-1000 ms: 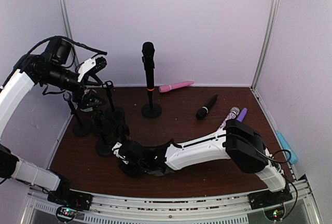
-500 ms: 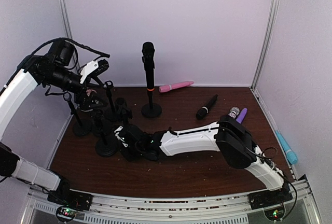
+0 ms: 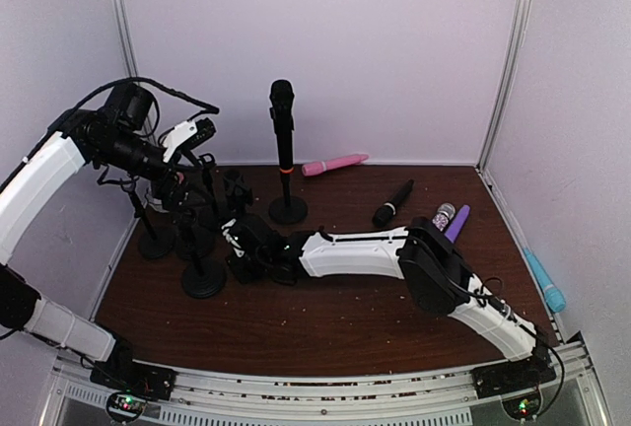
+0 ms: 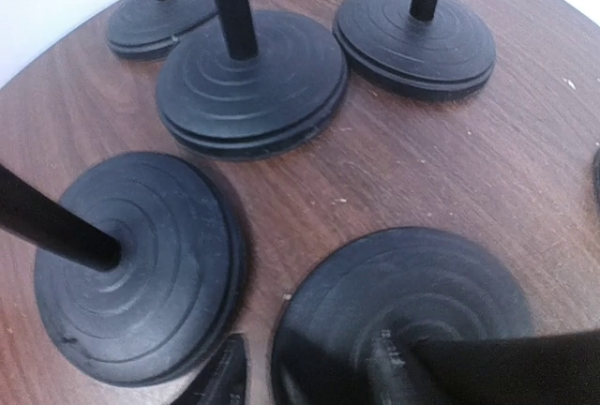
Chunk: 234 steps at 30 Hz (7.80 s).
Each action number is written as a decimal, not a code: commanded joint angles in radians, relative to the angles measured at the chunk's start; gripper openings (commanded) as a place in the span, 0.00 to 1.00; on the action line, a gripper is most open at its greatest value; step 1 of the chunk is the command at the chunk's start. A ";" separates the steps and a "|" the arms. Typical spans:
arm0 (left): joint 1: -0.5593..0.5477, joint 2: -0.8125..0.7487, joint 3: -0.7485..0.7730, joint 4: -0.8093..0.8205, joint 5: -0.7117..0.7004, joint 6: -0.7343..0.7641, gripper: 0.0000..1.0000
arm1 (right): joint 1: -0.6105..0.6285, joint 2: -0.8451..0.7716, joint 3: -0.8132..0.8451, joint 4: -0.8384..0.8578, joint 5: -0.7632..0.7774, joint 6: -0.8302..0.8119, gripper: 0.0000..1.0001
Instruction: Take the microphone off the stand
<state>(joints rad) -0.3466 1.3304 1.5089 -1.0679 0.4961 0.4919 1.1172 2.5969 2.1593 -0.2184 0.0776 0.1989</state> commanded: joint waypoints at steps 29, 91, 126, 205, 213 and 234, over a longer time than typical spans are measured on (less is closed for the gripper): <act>0.048 0.040 0.026 0.083 0.074 -0.105 0.98 | -0.248 -0.627 -0.334 0.002 0.194 -0.069 1.00; 0.009 0.263 0.199 0.049 0.275 -0.120 0.98 | -0.265 -1.061 -0.774 0.191 -0.345 -0.180 0.20; -0.165 0.460 0.392 0.139 0.342 -0.041 0.98 | -0.109 -1.268 -1.053 0.385 0.052 -0.070 0.79; -0.336 0.683 0.629 0.184 0.411 0.034 0.75 | -0.320 -1.283 -1.042 0.385 -0.297 -0.072 0.59; -0.336 0.683 0.627 0.197 0.376 0.021 0.57 | -0.304 -1.256 -1.012 0.355 -0.269 -0.083 0.51; -0.336 0.679 0.634 0.197 0.336 0.039 0.00 | -0.295 -1.382 -0.962 0.326 -0.230 -0.078 0.27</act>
<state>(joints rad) -0.6781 2.0048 2.1227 -0.8761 0.8513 0.5331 0.8143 1.2987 1.1439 0.0555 -0.1749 0.1051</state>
